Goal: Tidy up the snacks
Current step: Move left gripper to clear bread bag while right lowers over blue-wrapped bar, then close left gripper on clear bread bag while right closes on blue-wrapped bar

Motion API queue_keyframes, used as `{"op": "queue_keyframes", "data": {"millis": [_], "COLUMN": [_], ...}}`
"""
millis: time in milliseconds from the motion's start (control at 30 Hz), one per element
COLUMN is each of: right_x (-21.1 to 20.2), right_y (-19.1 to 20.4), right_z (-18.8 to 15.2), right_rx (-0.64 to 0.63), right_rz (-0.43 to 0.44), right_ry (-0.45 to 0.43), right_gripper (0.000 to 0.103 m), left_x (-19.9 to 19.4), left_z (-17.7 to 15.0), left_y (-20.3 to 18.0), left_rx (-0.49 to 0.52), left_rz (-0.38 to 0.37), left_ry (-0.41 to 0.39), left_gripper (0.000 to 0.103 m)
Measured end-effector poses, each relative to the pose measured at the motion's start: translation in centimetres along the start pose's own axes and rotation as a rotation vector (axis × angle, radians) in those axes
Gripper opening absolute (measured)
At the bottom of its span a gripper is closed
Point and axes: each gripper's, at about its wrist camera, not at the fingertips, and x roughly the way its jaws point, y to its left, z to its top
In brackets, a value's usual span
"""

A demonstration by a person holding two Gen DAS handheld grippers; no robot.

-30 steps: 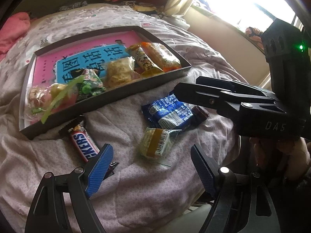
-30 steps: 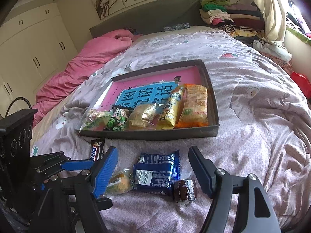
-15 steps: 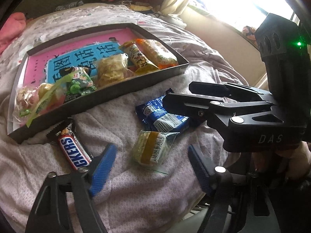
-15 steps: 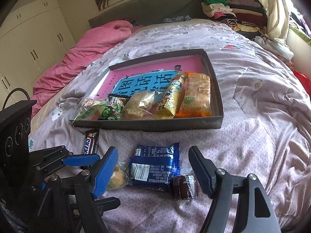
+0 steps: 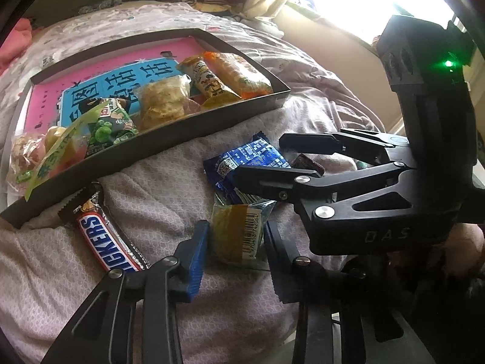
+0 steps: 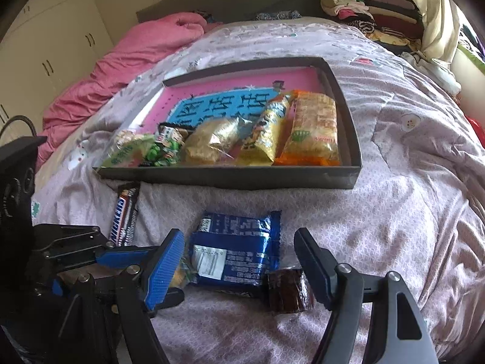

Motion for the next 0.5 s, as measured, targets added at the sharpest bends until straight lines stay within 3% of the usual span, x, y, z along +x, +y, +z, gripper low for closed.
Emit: {"op": "queue_keyframes", "data": {"millis": [333,500], "right_x": [0.8,1.1], "right_y": [-0.1,0.3], "right_z": [0.1,0.1], "right_rx": [-0.005,-0.018], "right_rz": [-0.002,0.005], "right_ry": [0.024,0.033], "right_gripper": [0.076,0.076], "left_x": [-1.3,-3.3], "left_z": [-0.4,-0.6], "left_y": [0.6,1.4], "left_rx": [-0.006,-0.030], "left_rz": [0.053,0.090], "left_ry": [0.040,0.012], "left_gripper": [0.035,0.035]}}
